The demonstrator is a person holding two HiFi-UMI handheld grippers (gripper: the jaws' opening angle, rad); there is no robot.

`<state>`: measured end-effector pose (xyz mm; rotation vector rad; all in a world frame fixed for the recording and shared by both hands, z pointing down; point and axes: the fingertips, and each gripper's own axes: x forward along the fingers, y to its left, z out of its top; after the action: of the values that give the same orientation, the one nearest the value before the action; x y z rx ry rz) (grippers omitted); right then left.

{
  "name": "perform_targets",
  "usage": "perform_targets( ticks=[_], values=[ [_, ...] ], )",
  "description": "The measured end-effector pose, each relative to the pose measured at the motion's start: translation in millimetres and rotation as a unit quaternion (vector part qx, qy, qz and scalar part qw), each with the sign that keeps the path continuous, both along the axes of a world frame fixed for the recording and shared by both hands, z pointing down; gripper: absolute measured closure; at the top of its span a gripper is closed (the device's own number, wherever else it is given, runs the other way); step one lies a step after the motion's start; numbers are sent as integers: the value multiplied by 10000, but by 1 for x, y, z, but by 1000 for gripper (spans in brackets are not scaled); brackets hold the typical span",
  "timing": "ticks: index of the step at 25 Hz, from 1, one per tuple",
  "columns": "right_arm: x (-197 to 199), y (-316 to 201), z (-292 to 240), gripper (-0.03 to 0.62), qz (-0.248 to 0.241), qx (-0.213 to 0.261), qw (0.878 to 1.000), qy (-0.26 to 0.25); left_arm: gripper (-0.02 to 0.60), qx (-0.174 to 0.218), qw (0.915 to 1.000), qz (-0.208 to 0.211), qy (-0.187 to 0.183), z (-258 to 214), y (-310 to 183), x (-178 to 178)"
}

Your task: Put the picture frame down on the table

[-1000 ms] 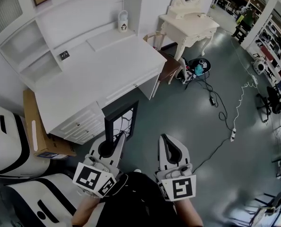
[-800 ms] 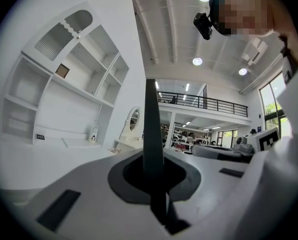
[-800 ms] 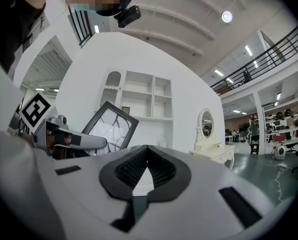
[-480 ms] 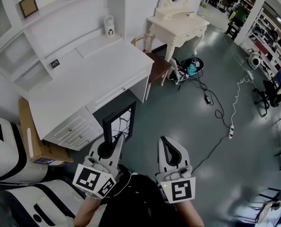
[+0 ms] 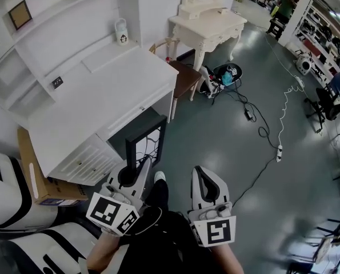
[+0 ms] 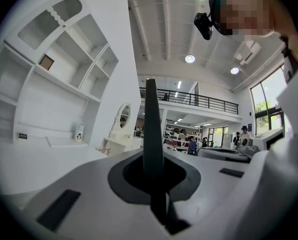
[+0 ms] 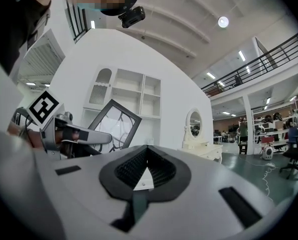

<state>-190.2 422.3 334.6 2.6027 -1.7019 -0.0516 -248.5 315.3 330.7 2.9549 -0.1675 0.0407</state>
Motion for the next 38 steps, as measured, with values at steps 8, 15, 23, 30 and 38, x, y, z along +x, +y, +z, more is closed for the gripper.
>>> perform_targets(
  ticks=[8, 15, 23, 30, 38],
  values=[
    [59, -38, 0, 592, 172, -67, 9998, 47, 569, -97, 9996, 249, 11, 3, -31, 63],
    [118, -96, -4, 592, 170, -81, 9998, 53, 569, -40, 9994, 351, -39, 0, -81, 122],
    [182, -169, -5, 592, 83, -243, 9997, 63, 569, -94, 9996, 276, -56, -1, -153, 180],
    [212, -221, -9, 592, -118, -232, 9995, 195, 569, -169, 9998, 137, -1, 1, -202, 212],
    [216, -283, -2, 592, -298, -313, 9989, 169, 569, -267, 9996, -86, 9, 8, -265, 211]
  ],
)
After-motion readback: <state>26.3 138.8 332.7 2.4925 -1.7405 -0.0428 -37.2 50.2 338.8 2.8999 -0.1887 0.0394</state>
